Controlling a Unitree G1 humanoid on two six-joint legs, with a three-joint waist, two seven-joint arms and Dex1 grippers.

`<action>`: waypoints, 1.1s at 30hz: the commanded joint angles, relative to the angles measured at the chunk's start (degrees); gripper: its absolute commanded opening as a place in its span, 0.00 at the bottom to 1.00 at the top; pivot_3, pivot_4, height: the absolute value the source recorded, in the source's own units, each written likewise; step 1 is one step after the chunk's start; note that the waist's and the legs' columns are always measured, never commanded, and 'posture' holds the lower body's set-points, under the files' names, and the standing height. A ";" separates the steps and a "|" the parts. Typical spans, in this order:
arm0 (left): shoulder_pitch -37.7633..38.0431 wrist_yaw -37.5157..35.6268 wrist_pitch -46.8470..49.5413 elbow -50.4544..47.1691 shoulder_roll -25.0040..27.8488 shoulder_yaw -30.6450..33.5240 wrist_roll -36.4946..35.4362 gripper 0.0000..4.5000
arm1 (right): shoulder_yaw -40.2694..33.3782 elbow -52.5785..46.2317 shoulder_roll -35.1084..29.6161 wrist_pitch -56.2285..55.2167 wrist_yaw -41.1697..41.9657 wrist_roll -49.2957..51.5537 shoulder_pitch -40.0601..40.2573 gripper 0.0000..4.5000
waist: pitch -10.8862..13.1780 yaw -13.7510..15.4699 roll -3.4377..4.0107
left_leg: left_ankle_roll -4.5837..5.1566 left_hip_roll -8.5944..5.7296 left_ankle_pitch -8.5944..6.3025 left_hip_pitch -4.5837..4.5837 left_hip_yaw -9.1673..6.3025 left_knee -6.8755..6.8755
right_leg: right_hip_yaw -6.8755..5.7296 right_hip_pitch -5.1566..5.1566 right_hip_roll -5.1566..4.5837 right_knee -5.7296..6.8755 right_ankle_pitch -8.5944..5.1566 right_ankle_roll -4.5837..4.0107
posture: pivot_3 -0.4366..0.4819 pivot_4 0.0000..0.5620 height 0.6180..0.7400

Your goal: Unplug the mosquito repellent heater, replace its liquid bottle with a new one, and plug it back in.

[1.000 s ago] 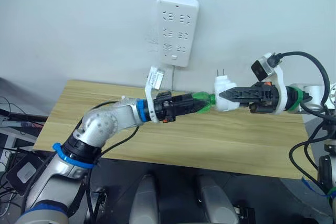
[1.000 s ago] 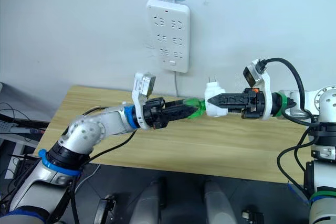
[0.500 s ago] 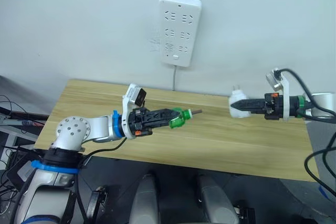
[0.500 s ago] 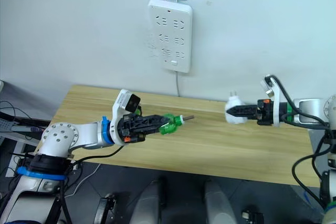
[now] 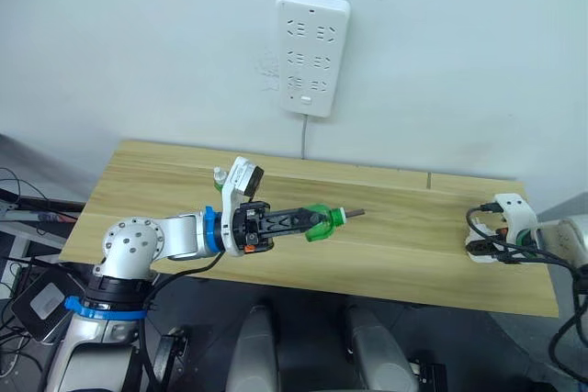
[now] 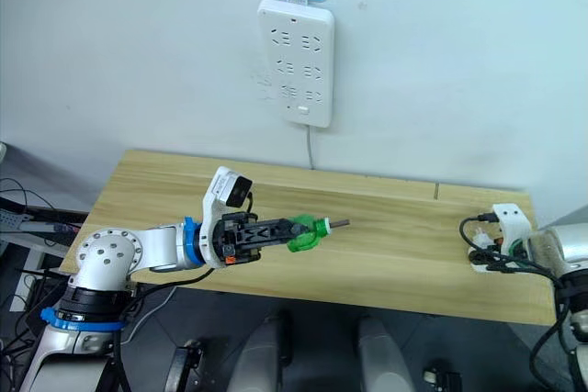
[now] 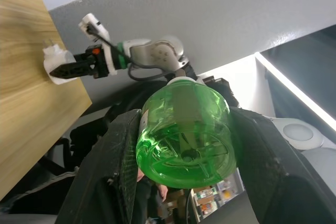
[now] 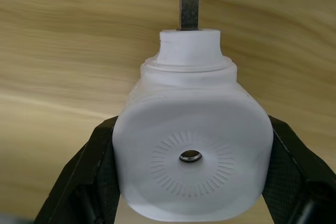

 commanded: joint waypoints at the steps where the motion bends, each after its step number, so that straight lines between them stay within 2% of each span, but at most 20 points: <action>1: 0.91 -0.03 0.44 -2.94 -0.01 1.83 -0.04 0.50 | -2.53 1.04 1.42 0.86 -1.13 -3.32 -0.69 0.67 | 0.00 0.06 0.00 | 0.00 -0.01 0.00 0.00 0.02 0.00 | 0.02 0.00 -0.01 0.00 0.00 0.00 | 0.46 0.52 1.00; 7: 1.47 0.02 0.87 -2.87 0.29 2.64 0.72 0.50 | -5.17 2.44 3.64 3.24 -1.03 -5.98 -0.93 0.67 | -0.01 0.47 -0.02 | 0.00 -0.05 0.00 -0.01 -0.02 0.01 | -0.03 0.07 -0.04 -0.05 0.00 0.00 | 0.47 0.52 1.00; 11: 1.68 -0.57 1.38 -2.63 0.46 3.12 1.44 0.50 | -6.78 -1.12 2.40 6.02 0.81 -6.20 -1.15 0.97 | 0.00 0.45 -0.01 | 0.00 -0.05 0.00 -0.01 -0.01 0.00 | -0.01 0.04 -0.04 -0.04 0.00 0.00 | 0.46 0.53 1.00; 12: 1.77 -0.80 1.45 -2.51 0.50 3.23 1.70 0.50 | -7.19 -2.41 1.75 6.80 1.31 -6.17 -1.28 0.99 | 0.00 0.41 -0.01 | 0.00 -0.05 0.00 -0.01 0.01 0.00 | 0.01 0.03 -0.04 -0.03 0.00 0.00 | 0.45 0.52 1.00; 17: 2.18 -1.34 0.49 -1.97 -0.08 3.90 4.03 0.50 | -9.95 -11.16 -2.56 11.42 4.16 -4.77 -1.33 0.99 | -0.01 0.36 0.00 | 0.00 -0.06 0.00 -0.01 0.01 0.00 | 0.00 0.03 -0.05 -0.03 0.00 0.01 | 0.42 0.51 1.00; 20: 2.56 -1.24 -4.63 -3.86 -2.13 4.42 9.31 0.50 | -13.80 -20.94 -6.29 16.43 7.83 -0.56 -1.70 0.99 | -0.01 0.34 0.00 | 0.00 -0.07 0.00 -0.02 0.05 -0.02 | 0.03 0.01 -0.07 -0.04 0.00 0.01 | 0.41 0.51 1.00; 22: 2.67 -1.76 -9.99 -5.85 -3.71 4.28 14.76 0.50 | -17.75 -26.36 -6.14 23.03 11.56 5.77 -2.67 0.99 | -0.01 0.27 0.00 | -0.01 -0.06 0.00 -0.02 0.04 -0.02 | 0.01 0.01 -0.07 -0.06 -0.01 0.01 | 0.39 0.51 1.00; 25: 1.44 -2.05 -17.80 -7.44 -6.98 3.36 22.18 0.50 | -27.19 -27.08 -0.46 26.41 11.15 28.38 -3.72 0.99 | -0.06 0.21 -0.11 | -0.01 -0.01 0.00 0.01 0.00 -0.02 | -0.02 0.08 -0.03 -0.08 0.00 0.00 | 0.38 0.51 1.00; 27: 0.57 -3.99 -25.31 -8.45 -8.16 0.66 30.64 0.50 | -32.36 -25.39 4.76 26.41 3.07 43.71 -3.77 0.99 | -0.06 0.22 -0.14 | -0.01 -0.02 -0.01 0.00 -0.02 -0.01 | -0.03 0.11 -0.02 -0.10 0.01 -0.01 | 0.38 0.51 1.00; 28: 0.05 -4.37 -28.54 -8.07 -8.90 -0.40 34.26 0.50 | -32.53 -25.48 6.46 23.69 -4.27 53.87 -2.21 0.99 | -0.06 0.22 -0.14 | -0.01 -0.05 0.00 -0.01 -0.02 -0.01 | -0.02 0.11 -0.03 -0.11 0.01 -0.01 | 0.38 0.51 1.00; 30: -0.62 -5.36 -33.44 -7.19 -10.09 -1.96 39.44 0.50 | -27.60 -31.17 8.44 9.71 -22.49 74.87 4.05 0.99 | -0.07 0.55 -0.15 | 0.00 -0.09 -0.01 -0.05 0.02 -0.02 | 0.04 0.10 -0.09 -0.11 0.01 -0.01 | 0.38 0.51 1.00; 31: -0.87 -5.70 -34.47 -6.86 -10.64 -2.29 40.66 0.50 | -25.35 -34.55 10.21 4.03 -29.16 80.41 6.15 0.99 | -0.07 0.62 -0.16 | 0.00 -0.13 -0.01 -0.08 -0.06 -0.02 | -0.05 0.13 -0.10 -0.13 0.00 0.01 | 0.38 0.51 1.00; 33: -0.98 -6.35 -34.99 -6.54 -11.42 -2.55 41.83 0.50 | -23.16 -39.89 14.10 -2.79 -36.02 83.09 8.07 0.99 | -0.07 0.25 -0.16 | 0.02 -0.12 -0.02 -0.13 -0.03 -0.02 | 0.00 0.08 -0.10 -0.14 -0.01 0.03 | 0.38 0.51 1.00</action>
